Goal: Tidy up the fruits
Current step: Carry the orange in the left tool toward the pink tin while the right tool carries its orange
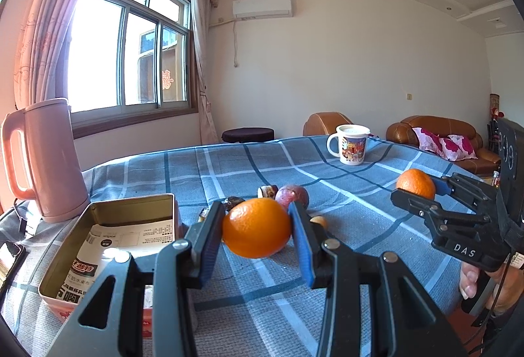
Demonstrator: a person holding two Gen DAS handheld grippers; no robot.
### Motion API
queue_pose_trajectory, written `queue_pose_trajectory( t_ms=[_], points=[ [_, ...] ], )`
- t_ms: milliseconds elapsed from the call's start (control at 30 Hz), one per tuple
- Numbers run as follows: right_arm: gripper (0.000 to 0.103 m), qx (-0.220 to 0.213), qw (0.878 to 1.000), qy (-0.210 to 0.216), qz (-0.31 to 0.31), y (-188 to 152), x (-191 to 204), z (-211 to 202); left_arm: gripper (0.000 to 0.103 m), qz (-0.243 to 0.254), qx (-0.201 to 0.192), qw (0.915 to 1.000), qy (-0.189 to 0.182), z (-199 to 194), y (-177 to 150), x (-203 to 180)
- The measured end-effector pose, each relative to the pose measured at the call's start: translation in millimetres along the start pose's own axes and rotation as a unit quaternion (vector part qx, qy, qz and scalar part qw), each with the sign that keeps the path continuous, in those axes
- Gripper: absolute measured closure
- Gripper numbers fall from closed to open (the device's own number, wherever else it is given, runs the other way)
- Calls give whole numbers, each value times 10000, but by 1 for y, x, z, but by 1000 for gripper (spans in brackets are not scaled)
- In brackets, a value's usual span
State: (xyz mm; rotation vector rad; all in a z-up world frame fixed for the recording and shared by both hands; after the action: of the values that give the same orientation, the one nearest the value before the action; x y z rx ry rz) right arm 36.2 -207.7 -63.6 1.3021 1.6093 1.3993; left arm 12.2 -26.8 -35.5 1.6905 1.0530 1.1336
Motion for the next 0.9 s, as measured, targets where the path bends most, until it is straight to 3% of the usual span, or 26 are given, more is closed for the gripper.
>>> queue_pose_trajectory(
  t_ms=[600,900],
  points=[
    [54,-45,9999,84,35,9,3,2,61,62,-163,9994,299,-11,9,10],
    [54,115,9986,510,-47,31,30,13,61,-47,138,9984,549,-9,11,38]
  ],
)
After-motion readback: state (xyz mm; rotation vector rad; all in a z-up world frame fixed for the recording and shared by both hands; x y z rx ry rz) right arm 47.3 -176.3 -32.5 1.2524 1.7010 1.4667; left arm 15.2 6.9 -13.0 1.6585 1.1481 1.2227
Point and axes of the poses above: each gripper's, at about its wrist camera, not at the fingertips, and z roughly the way its jaws point, x to its left, y to its top, the point moved 1 cm from there along z, roughly the way its jaws point, and after that the axes turned 14 degrees about z, right-handed, at the moved point
